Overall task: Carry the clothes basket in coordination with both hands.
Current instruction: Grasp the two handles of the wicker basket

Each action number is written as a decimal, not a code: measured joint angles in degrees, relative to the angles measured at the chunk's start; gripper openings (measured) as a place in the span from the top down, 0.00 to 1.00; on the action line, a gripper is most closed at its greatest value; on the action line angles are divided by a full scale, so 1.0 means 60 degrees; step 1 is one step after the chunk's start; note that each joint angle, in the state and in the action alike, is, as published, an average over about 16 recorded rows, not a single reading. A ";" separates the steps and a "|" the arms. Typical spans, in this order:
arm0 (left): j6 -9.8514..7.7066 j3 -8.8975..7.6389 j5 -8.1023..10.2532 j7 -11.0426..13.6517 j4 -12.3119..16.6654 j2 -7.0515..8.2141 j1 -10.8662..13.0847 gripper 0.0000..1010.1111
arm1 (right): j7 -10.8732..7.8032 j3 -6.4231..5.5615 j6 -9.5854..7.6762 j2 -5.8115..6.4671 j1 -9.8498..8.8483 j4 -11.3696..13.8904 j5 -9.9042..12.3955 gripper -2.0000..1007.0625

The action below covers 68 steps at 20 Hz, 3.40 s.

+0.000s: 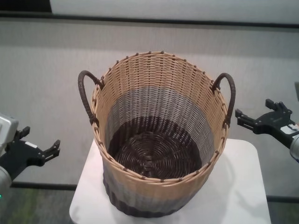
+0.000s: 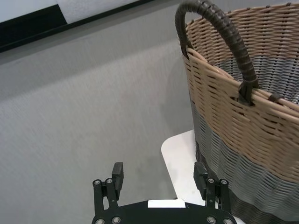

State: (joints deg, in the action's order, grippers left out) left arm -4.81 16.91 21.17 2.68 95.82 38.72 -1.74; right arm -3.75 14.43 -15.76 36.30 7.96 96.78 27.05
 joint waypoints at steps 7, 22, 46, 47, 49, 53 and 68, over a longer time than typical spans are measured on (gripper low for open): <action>0.0002 -0.0288 -0.0062 0.0113 0.0242 -0.0039 0.0216 0.01 | -0.0137 -0.0281 -0.0685 -0.0345 0.0141 0.0246 0.0393 0.01; -0.0008 -0.0747 -0.0350 0.0204 0.0208 -0.0300 0.0454 0.01 | 0.0042 -0.0153 -0.1030 -0.1687 0.1057 -0.0646 0.0294 0.01; -0.0653 -0.1008 -0.0654 0.0231 0.0272 -0.0594 0.0410 0.01 | 0.0038 -0.0153 -0.0578 -0.2225 0.1285 -0.1095 0.0011 0.01; -0.0808 -0.1047 -0.0580 0.0210 0.0343 -0.0629 0.0419 0.01 | 0.0039 -0.0151 -0.0582 -0.2220 0.1285 -0.1093 0.0010 0.01; -0.1142 -0.1134 -0.0448 0.0142 0.0511 -0.0709 0.0446 0.01 | 0.0041 -0.0146 -0.0588 -0.2213 0.1286 -0.1090 0.0008 0.01; -0.1889 -0.1303 -0.0247 -0.0014 0.0944 -0.0886 0.0487 0.01 | 0.0044 -0.0139 -0.0599 -0.2202 0.1286 -0.1084 0.0005 0.01; -0.2968 -0.1076 -0.0701 0.0058 0.1824 -0.1228 -0.0265 0.01 | 0.0047 -0.0126 -0.0618 -0.2185 0.1286 -0.1072 -0.0005 0.01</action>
State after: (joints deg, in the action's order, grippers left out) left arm -22.61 10.46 16.97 3.02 106.77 31.35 -3.33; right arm -3.47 13.67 -19.46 23.19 15.68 90.35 27.02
